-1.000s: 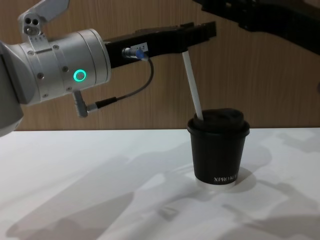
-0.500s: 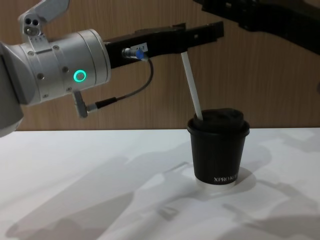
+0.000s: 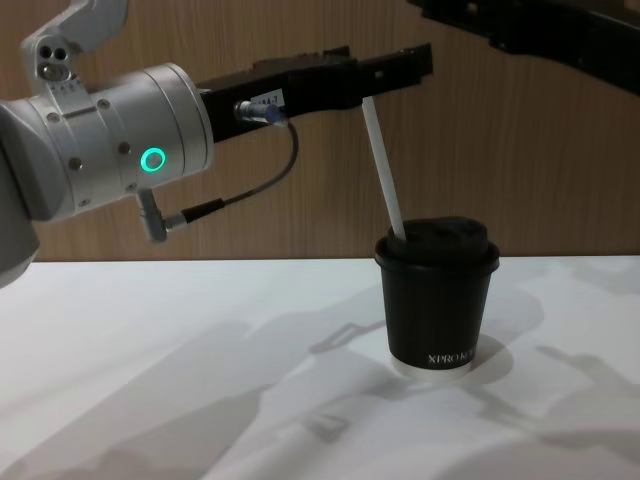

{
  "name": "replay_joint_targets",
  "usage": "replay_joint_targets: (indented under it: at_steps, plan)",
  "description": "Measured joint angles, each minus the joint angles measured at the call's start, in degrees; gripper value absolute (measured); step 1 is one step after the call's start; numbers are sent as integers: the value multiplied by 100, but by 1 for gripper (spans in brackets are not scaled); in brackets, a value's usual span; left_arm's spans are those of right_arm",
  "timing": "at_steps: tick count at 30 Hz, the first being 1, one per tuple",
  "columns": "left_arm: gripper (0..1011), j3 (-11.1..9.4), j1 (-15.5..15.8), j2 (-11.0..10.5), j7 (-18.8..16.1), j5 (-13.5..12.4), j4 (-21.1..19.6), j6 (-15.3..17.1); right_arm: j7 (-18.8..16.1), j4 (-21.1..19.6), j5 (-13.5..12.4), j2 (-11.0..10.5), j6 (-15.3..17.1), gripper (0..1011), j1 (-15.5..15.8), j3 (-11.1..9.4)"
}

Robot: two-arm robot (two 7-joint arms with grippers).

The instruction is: Pick up the straw with one hand, pass it to the other hand, and insert it into the cup.

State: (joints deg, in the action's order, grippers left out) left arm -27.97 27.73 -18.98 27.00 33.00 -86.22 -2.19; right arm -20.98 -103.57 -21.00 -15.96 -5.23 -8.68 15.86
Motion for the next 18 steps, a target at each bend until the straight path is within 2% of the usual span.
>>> replay_joint_targets:
  at_steps: [7, 18]
  plan:
    - [1001, 54, -108, 18, -78, -66, -103, -75, 297, -77, 35, 39, 298, 1001, 12, -19]
    - [1001, 92, -183, 43, -121, -110, -180, -118, 469, -109, 58, 44, 479, 1001, 21, -7]
